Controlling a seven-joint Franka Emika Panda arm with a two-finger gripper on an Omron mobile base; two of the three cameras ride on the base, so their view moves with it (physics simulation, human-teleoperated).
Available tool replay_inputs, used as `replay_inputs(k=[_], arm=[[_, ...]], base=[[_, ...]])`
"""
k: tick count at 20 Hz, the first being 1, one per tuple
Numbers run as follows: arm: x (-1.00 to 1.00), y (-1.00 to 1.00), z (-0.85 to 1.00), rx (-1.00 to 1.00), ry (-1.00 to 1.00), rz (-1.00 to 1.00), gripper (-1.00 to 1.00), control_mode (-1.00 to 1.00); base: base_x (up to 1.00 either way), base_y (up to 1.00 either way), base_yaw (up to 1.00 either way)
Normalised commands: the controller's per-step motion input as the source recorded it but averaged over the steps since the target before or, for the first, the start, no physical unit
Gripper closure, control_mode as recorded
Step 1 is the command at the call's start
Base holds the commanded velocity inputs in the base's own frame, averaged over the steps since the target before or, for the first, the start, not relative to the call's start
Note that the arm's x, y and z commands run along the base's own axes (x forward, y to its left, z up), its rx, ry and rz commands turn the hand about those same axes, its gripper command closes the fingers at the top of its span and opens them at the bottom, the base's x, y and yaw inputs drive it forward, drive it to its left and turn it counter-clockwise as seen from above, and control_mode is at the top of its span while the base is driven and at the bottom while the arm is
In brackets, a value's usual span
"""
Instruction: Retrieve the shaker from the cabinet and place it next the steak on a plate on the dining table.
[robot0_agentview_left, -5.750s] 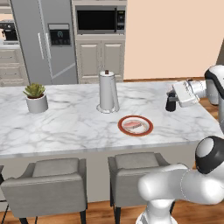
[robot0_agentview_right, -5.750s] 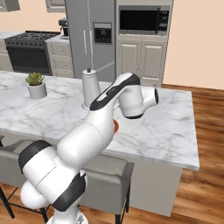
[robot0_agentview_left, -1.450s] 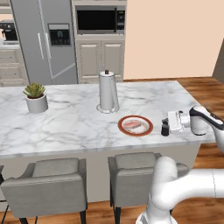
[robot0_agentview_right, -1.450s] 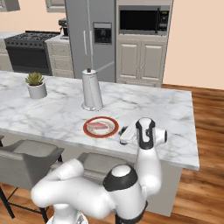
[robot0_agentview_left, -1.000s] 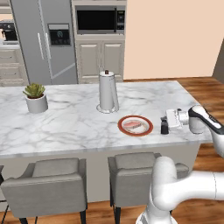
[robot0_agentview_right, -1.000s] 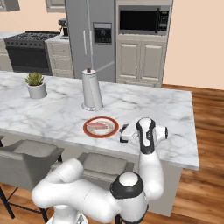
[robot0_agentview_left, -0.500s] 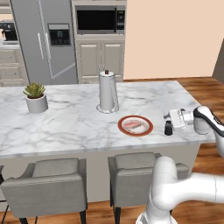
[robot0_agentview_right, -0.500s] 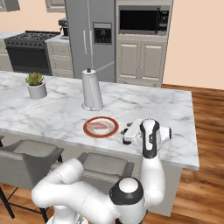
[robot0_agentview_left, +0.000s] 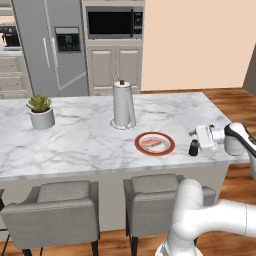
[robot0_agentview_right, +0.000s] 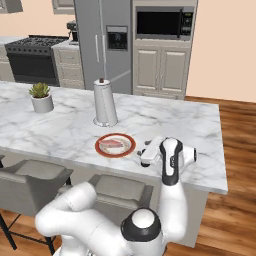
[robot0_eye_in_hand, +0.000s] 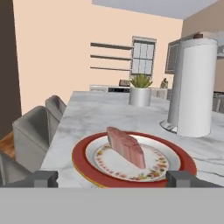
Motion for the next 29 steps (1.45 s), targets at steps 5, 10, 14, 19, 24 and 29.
replay_inputs(k=[5,10,14,19,24,29], arm=[[0.04,0.07,0.25,0.00,-0.03,0.01,-1.00,-1.00],[0.06,0.02,0.29,0.00,0.00,0.01,-1.00,-1.00],[-0.09,0.00,0.57,0.00,-0.08,0.05,-1.00,-1.00],[-0.47,0.00,0.86,0.00,-0.18,0.07,-1.00,-1.00],[-0.87,0.15,0.76,-0.06,-0.24,0.00,-1.00,-1.00],[-0.94,0.38,0.64,-0.21,-0.24,-0.01,-1.00,-1.00]], base=[[0.00,0.00,0.00],[0.00,0.00,0.00],[0.00,0.00,0.00],[0.00,0.00,0.00],[0.00,0.00,0.00],[0.00,0.00,0.00]])
